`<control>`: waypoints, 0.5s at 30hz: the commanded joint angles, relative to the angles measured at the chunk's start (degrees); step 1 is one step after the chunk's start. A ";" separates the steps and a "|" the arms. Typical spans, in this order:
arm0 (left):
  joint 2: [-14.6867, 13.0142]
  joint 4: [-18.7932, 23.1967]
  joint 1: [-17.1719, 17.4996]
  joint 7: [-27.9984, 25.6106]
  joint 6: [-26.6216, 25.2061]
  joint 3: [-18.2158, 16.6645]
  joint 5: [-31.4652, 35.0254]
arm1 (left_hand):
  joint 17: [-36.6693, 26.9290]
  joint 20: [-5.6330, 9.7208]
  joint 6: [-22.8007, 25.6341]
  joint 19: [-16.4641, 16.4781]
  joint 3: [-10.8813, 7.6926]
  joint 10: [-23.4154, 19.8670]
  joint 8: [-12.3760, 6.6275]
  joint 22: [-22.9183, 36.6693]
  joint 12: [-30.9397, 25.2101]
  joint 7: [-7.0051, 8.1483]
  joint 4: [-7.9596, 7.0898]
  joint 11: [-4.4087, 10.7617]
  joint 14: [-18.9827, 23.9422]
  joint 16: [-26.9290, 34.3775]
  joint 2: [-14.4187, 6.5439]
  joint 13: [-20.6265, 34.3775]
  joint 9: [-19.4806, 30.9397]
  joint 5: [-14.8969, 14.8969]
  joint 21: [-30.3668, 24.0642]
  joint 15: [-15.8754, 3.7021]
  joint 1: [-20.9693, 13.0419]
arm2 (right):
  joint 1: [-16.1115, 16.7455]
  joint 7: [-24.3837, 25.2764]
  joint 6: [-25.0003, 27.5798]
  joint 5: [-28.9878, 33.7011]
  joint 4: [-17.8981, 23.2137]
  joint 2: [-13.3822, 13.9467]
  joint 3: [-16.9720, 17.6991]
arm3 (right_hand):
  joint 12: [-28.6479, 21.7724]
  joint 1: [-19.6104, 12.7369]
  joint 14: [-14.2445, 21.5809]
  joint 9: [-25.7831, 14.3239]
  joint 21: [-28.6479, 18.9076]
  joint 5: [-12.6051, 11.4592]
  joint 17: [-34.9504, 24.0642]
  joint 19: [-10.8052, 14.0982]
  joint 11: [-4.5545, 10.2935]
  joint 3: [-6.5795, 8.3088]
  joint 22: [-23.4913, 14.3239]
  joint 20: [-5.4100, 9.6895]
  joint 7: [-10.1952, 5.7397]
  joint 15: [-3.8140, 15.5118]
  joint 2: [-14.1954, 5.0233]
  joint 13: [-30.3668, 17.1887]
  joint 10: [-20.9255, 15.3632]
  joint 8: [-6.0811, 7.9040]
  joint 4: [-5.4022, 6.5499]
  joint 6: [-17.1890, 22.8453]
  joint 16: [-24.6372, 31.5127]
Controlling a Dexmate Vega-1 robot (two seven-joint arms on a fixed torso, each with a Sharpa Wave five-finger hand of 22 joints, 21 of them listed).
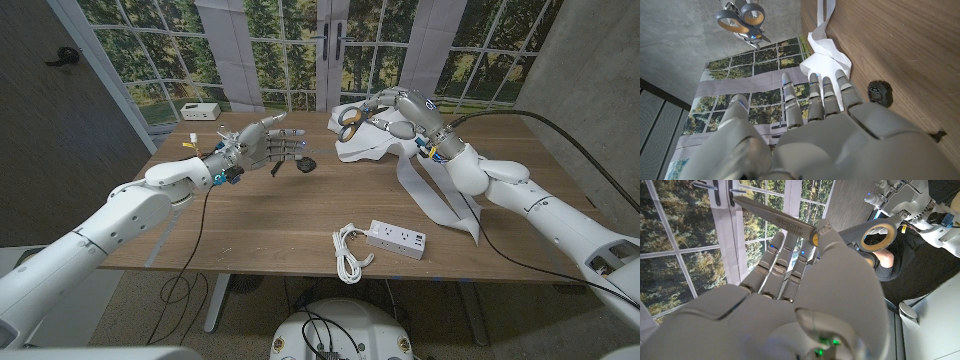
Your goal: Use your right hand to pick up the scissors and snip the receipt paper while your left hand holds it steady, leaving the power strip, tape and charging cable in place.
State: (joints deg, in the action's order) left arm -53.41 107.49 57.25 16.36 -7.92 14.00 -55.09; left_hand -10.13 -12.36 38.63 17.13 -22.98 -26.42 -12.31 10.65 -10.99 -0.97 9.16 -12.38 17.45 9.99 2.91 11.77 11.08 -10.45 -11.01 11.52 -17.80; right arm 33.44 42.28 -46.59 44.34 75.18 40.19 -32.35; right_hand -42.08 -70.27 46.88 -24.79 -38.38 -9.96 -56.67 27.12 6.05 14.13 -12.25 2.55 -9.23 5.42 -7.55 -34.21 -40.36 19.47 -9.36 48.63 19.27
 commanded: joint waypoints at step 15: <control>-2.78 2.31 0.94 2.93 -1.18 -0.67 -1.58 | -0.13 0.04 -2.09 -6.09 -2.79 3.38 0.30 -0.01 -0.75 -5.49 0.63 -0.07 -6.03 0.29 1.57 -0.58 0.75 0.10 -0.08 0.71 -13.48 | -0.26 7.25 2.98 5.81 3.41 3.55 -3.48 | -0.11 -0.46 1.12 0.15 -1.45 -0.23 -0.55 -0.64 4.59 0.70 0.22 3.57 -1.43 8.23 -0.63 -2.18 -5.29 -0.16 0.94 2.34 -0.93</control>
State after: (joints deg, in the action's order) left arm -55.46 109.50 58.52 17.44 -8.21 13.26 -55.31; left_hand -10.13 -12.16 36.46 11.40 -26.06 -22.84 -12.07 10.66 -11.28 -5.52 10.19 -12.29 12.06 9.98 3.37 11.18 11.88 -10.45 -10.86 12.21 -30.59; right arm 33.16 46.80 -44.78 47.59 77.00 42.34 -34.68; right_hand -41.88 -70.28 47.29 -24.56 -39.27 -9.99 -56.94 26.59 6.24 14.12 -11.98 2.66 -9.11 5.63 -7.54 -34.21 -40.58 19.42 -9.35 48.76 18.40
